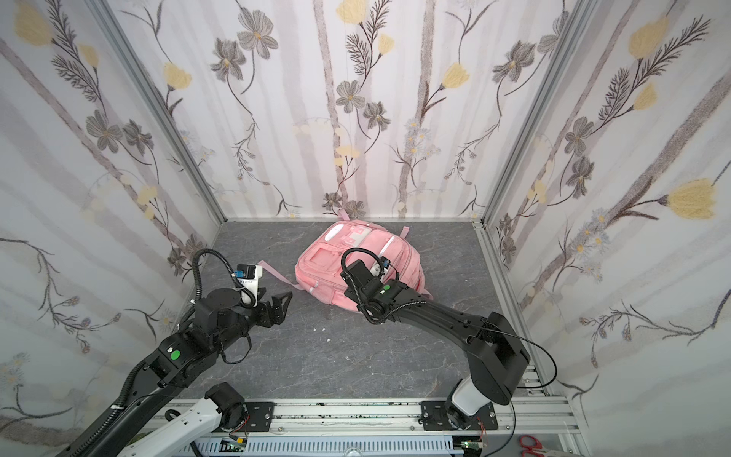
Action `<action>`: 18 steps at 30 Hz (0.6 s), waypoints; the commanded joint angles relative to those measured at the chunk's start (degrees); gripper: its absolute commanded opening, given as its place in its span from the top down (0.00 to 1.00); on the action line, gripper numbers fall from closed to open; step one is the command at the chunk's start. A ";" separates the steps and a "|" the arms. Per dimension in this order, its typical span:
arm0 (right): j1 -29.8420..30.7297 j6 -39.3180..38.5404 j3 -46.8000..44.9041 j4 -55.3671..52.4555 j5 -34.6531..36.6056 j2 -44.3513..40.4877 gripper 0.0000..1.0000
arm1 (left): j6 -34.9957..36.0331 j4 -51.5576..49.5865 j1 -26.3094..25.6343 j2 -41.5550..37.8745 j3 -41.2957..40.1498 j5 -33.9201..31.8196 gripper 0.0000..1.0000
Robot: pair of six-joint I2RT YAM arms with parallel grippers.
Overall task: Pack books, pencil case, and school supplies into a backpack
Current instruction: Zip the student bag at the center of the table.
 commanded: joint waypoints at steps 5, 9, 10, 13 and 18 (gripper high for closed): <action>-1.07 -1.76 1.38 1.36 1.14 2.99 0.63 | -1.17 1.65 0.09 -0.81 -0.90 -1.36 0.15; -1.08 -2.56 0.96 0.91 1.78 3.73 0.64 | -2.74 1.38 0.02 -2.11 -1.95 -2.00 0.15; -1.95 -2.35 0.91 0.35 2.04 3.76 0.64 | -2.98 1.25 0.02 -2.41 -2.13 -2.29 0.15; -2.74 -1.59 0.85 -0.94 3.91 2.78 0.61 | -3.19 0.68 0.04 -3.05 -2.21 -3.08 0.15; -2.98 -2.12 1.11 -1.65 6.97 2.15 0.59 | -3.15 0.64 0.02 -3.50 -2.99 -4.15 0.15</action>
